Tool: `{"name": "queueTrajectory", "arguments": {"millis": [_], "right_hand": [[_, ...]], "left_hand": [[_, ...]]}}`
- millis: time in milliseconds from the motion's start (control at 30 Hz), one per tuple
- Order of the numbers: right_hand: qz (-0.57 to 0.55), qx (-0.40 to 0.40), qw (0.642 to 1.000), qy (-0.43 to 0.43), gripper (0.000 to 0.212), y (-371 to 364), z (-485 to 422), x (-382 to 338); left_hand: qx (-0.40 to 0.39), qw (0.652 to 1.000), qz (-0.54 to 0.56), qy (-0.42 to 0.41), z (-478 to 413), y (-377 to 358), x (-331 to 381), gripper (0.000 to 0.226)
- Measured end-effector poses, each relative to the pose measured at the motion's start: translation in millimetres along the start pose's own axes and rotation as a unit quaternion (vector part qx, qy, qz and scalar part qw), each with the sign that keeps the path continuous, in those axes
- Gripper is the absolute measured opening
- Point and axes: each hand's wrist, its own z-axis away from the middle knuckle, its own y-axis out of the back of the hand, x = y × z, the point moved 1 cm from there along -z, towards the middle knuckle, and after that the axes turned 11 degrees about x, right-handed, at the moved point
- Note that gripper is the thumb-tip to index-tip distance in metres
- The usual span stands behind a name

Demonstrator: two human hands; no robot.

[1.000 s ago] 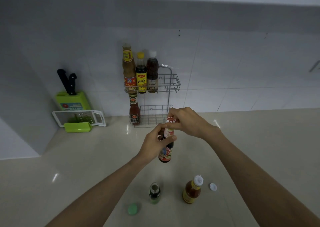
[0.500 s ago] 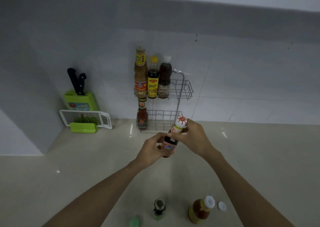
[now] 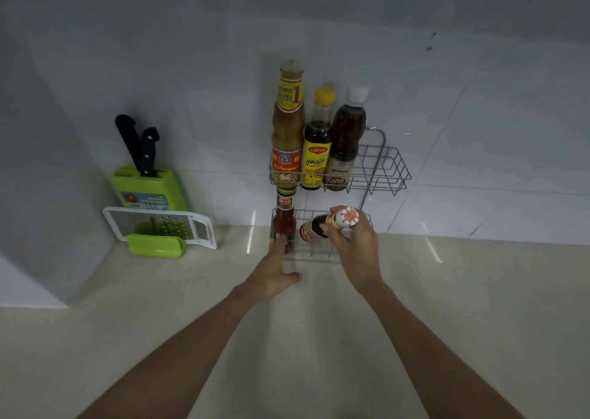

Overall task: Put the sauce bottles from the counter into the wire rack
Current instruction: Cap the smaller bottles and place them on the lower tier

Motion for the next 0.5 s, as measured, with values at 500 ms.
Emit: {"name": "queueTrajectory", "arguments": {"millis": [500], "right_hand": [[0.079, -0.053, 0.995, -0.040, 0.023, -58.3, -43.4, 34.7]], "left_hand": [[0.001, 0.997, -0.047, -0.056, -16.2, -9.7, -28.2, 0.102]]}}
